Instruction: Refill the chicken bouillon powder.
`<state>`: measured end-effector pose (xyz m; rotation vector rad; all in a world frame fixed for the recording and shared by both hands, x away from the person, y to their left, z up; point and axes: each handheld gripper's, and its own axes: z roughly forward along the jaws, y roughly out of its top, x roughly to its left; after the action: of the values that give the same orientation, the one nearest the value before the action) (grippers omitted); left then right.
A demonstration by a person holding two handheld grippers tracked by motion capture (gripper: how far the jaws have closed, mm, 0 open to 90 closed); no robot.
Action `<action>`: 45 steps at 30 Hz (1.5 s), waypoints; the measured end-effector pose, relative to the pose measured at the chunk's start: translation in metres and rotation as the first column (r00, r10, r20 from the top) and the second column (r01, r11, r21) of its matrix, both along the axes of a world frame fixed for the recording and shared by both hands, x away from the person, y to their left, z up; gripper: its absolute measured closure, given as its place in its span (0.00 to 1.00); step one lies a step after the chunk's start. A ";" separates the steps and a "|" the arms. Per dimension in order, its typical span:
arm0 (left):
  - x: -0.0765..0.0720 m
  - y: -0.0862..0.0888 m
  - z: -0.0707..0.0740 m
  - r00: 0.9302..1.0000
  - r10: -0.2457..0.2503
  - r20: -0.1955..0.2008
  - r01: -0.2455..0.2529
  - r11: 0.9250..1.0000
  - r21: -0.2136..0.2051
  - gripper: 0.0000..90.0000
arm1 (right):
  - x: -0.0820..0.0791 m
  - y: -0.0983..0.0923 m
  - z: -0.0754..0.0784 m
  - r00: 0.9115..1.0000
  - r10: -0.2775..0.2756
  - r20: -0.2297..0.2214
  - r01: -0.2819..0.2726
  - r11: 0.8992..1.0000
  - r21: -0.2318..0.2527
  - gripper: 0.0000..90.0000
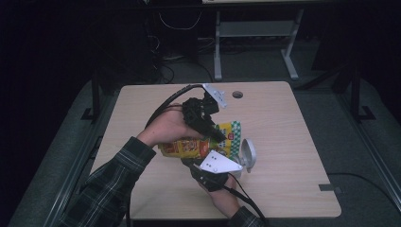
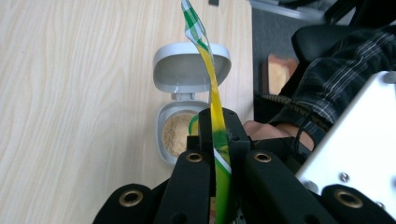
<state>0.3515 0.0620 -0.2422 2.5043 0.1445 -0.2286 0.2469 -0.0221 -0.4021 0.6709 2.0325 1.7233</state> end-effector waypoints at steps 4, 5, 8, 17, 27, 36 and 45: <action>0.001 0.010 -0.001 1.000 0.028 -0.008 -0.028 0.998 -0.052 1.00 | 0.001 -0.003 -0.001 1.000 -0.001 -0.008 0.001 1.000 -0.013 1.00; 0.002 0.013 -0.002 0.999 0.036 -0.009 -0.036 0.997 -0.064 1.00 | 0.001 -0.004 -0.001 1.000 0.002 -0.011 -0.002 1.000 -0.016 1.00; 0.003 0.022 -0.004 0.998 0.062 -0.019 -0.064 0.993 -0.097 1.00 | 0.001 -0.008 -0.003 1.000 0.003 -0.019 -0.004 1.000 -0.023 1.00; 0.001 0.045 -0.014 0.993 0.108 -0.038 -0.112 0.979 -0.171 1.00 | -0.004 -0.017 -0.009 0.999 0.016 -0.041 -0.018 0.999 -0.050 1.00; -0.003 0.076 -0.014 0.984 0.177 -0.022 -0.176 0.946 -0.272 1.00 | -0.004 -0.029 -0.007 0.998 0.025 -0.059 -0.030 0.997 -0.073 1.00; -0.003 0.102 -0.021 0.965 0.261 -0.012 -0.249 0.904 -0.349 1.00 | -0.004 -0.038 -0.003 0.994 0.077 -0.081 -0.085 0.990 -0.110 1.00; -0.009 0.127 -0.030 0.936 0.352 0.012 -0.317 0.856 -0.408 1.00 | -0.005 -0.051 0.006 0.984 0.131 -0.124 -0.149 0.978 -0.144 1.00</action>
<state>0.3427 0.1887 -0.2721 2.0322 0.4493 -0.0007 0.2418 -0.0729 -0.3963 0.6019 2.3138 1.6157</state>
